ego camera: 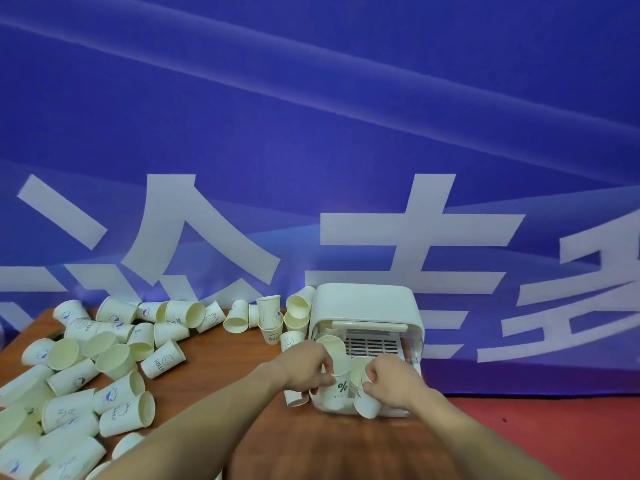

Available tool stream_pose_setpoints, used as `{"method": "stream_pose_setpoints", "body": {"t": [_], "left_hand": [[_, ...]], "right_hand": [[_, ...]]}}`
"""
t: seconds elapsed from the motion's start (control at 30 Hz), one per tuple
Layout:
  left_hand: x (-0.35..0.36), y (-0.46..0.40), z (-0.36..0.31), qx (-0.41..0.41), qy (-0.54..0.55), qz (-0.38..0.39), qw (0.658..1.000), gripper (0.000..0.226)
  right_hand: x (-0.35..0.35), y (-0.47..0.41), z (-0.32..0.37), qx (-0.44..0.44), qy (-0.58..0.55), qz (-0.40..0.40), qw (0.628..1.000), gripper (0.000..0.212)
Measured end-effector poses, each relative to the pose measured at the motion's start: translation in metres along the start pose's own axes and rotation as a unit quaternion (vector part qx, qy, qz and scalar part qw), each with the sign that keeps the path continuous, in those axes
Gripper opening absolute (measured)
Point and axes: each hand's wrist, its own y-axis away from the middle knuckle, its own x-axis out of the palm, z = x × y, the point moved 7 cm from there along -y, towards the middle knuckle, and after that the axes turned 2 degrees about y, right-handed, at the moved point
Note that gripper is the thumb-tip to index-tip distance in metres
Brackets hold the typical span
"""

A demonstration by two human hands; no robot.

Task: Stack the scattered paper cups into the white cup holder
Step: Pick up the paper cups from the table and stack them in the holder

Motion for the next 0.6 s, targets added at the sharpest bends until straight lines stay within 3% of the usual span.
{"method": "stream_pose_setpoints", "body": {"t": [0.2, 0.43, 0.6], "left_hand": [[-0.008, -0.031, -0.038, 0.041, -0.11, -0.1, 0.988, 0.029], [0.022, -0.061, -0.05, 0.018, -0.217, -0.074, 0.973, 0.032], [0.046, -0.071, -0.041, -0.001, -0.222, -0.042, 0.974, 0.034]], "right_hand": [[-0.009, 0.025, -0.046, 0.055, -0.027, -0.029, 0.998, 0.031], [-0.021, 0.041, -0.071, 0.062, -0.001, -0.093, 0.994, 0.02], [-0.012, 0.04, -0.08, 0.083, 0.016, -0.122, 0.989, 0.028]]}}
